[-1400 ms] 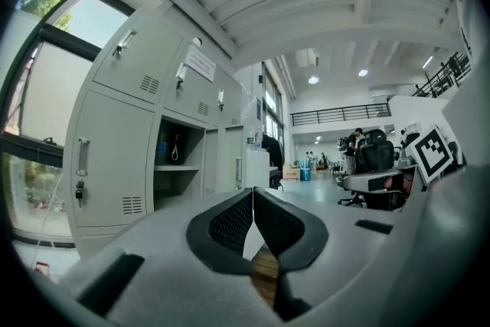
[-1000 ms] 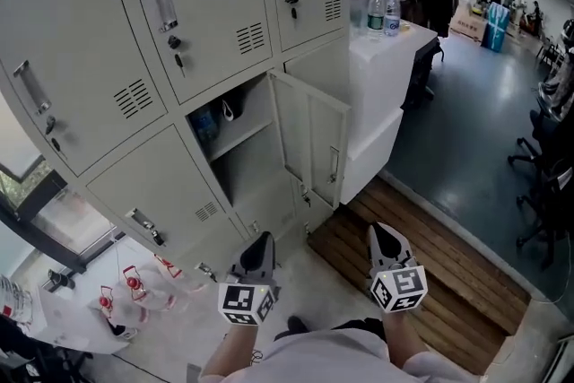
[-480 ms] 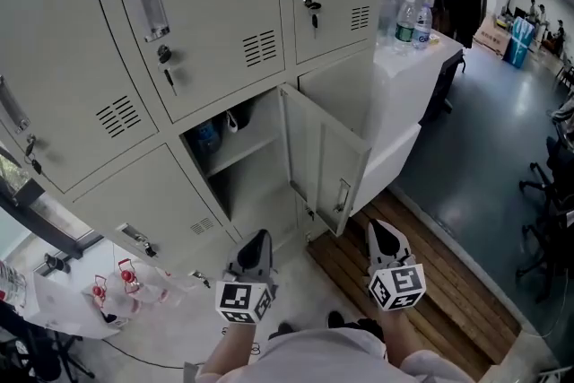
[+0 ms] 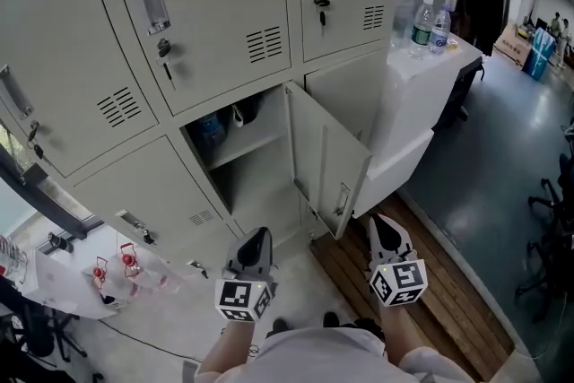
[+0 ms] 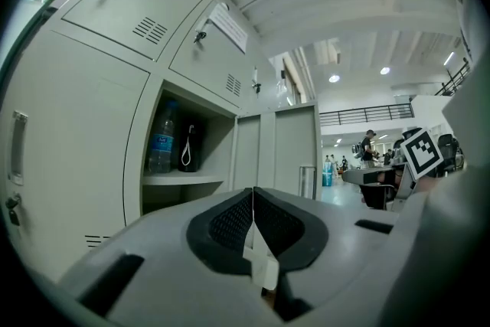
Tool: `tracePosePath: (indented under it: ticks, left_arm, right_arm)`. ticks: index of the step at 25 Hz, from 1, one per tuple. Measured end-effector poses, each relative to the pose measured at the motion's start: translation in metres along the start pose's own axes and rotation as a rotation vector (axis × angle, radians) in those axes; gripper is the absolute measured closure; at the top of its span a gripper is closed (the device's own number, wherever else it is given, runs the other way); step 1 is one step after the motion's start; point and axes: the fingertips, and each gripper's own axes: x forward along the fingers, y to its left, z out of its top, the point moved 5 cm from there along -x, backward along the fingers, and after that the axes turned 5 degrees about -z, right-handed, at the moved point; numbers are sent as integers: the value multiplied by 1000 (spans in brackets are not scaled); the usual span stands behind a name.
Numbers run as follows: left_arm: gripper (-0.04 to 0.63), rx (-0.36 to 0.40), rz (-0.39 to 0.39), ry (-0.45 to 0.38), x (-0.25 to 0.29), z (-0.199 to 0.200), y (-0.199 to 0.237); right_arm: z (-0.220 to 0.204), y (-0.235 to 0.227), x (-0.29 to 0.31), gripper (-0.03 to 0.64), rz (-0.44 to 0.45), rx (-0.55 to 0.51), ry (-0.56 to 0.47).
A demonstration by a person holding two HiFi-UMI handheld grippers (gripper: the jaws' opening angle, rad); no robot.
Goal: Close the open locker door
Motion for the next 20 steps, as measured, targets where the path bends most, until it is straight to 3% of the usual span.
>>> tracePosePath:
  ticks: [20]
  left_arm:
    - [584, 16, 214, -18, -22, 5, 3]
  right_arm:
    - [6, -1, 43, 603, 188, -3, -6]
